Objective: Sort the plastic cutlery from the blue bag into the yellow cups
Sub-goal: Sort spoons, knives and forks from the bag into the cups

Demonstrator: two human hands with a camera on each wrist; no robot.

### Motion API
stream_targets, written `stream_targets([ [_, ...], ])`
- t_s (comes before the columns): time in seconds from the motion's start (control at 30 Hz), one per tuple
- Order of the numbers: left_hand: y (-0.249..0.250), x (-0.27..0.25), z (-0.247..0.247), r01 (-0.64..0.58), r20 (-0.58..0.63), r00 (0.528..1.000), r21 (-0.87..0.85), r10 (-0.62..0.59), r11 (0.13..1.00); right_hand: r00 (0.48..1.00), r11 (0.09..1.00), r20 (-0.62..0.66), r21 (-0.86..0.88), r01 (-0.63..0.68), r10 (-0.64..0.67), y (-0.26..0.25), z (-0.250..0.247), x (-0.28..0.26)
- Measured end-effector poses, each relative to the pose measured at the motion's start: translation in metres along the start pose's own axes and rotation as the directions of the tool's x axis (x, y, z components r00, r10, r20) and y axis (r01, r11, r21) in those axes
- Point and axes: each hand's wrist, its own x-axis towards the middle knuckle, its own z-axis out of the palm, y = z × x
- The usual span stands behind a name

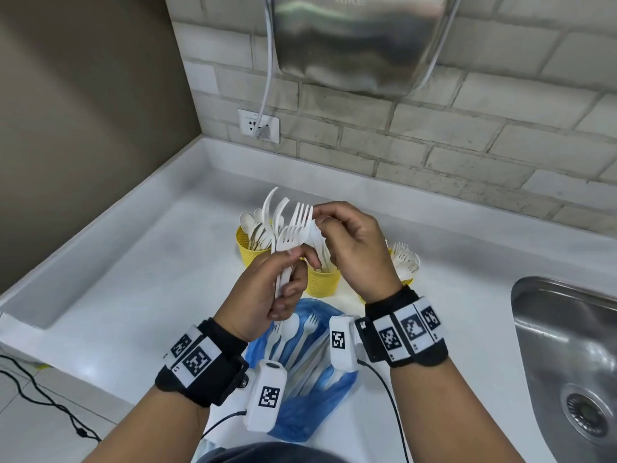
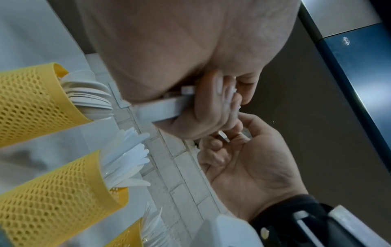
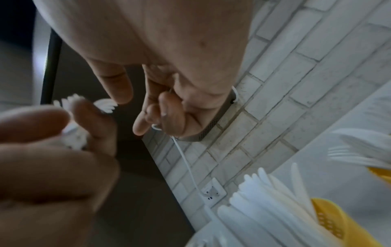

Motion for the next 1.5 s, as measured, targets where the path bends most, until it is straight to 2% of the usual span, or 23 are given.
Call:
stream_targets([
  [0.07, 0.000, 0.000, 0.001, 0.008, 0.003, 1.000, -0.005, -0.008, 1.000, 0.998, 0.995, 0.061, 0.098, -0.029, 0.023, -0.008, -0.003, -0.004],
  [0.13, 0.000, 0.000, 0.002, 0.015, 0.001, 1.000, 0.001, -0.015, 1.000, 0.998, 0.996, 0.069, 0.087, 0.001, -0.007, -0.011, -0.004, -0.006],
  [0.27, 0.000, -0.001, 0.004, -0.014, -0.039, 0.999, 0.037, 0.015, 0.999, 1.000, 0.999, 0.009, 0.041, 0.024, -0.025, -0.013, -0.003, -0.010],
  [0.43, 0.002, -0.003, 0.007, -0.031, -0.107, 0.993, 0.118, 0.043, 0.993, 0.998, 0.992, -0.058, 0.124, -0.014, 0.021, -0.022, -0.001, -0.016],
  [0.57, 0.004, -0.002, 0.008, -0.038, -0.156, 0.986, 0.171, 0.065, 0.984, 0.986, 0.999, -0.168, 0.042, 0.007, 0.000, -0.014, 0.000, -0.017],
  [0.67, 0.005, -0.001, 0.008, -0.020, -0.200, 0.977, 0.248, 0.071, 0.969, 0.984, 1.000, -0.179, -0.004, 0.021, -0.021, -0.011, 0.003, -0.022],
  [0.77, 0.005, -0.002, 0.012, -0.032, -0.213, 0.973, 0.239, 0.085, 0.971, 0.986, 1.000, -0.166, -0.006, 0.027, -0.027, -0.011, 0.009, -0.029],
  [0.97, 0.003, -0.004, 0.015, -0.018, -0.162, 0.986, 0.103, 0.034, 0.995, 0.993, 0.999, -0.116, 0.020, 0.032, -0.029, -0.003, 0.011, -0.031],
  [1.07, 0.006, -0.004, 0.013, -0.016, -0.122, 0.992, 0.045, 0.022, 0.999, 0.997, 0.987, -0.079, 0.162, 0.012, 0.001, -0.002, 0.009, -0.030],
  [1.27, 0.004, -0.003, 0.012, 0.024, -0.037, 0.999, -0.044, -0.026, 0.999, 0.993, 0.983, 0.116, 0.183, -0.003, -0.019, 0.005, 0.002, -0.026],
  [1.37, 0.006, -0.005, 0.011, 0.062, 0.025, 0.998, -0.114, -0.059, 0.992, 0.992, 0.974, 0.120, 0.224, 0.013, -0.041, 0.007, 0.002, -0.025],
  [1.5, 0.006, -0.005, 0.010, 0.074, 0.094, 0.993, -0.108, -0.064, 0.991, 0.992, 0.965, 0.108, 0.258, 0.037, -0.067, 0.005, 0.001, -0.024],
])
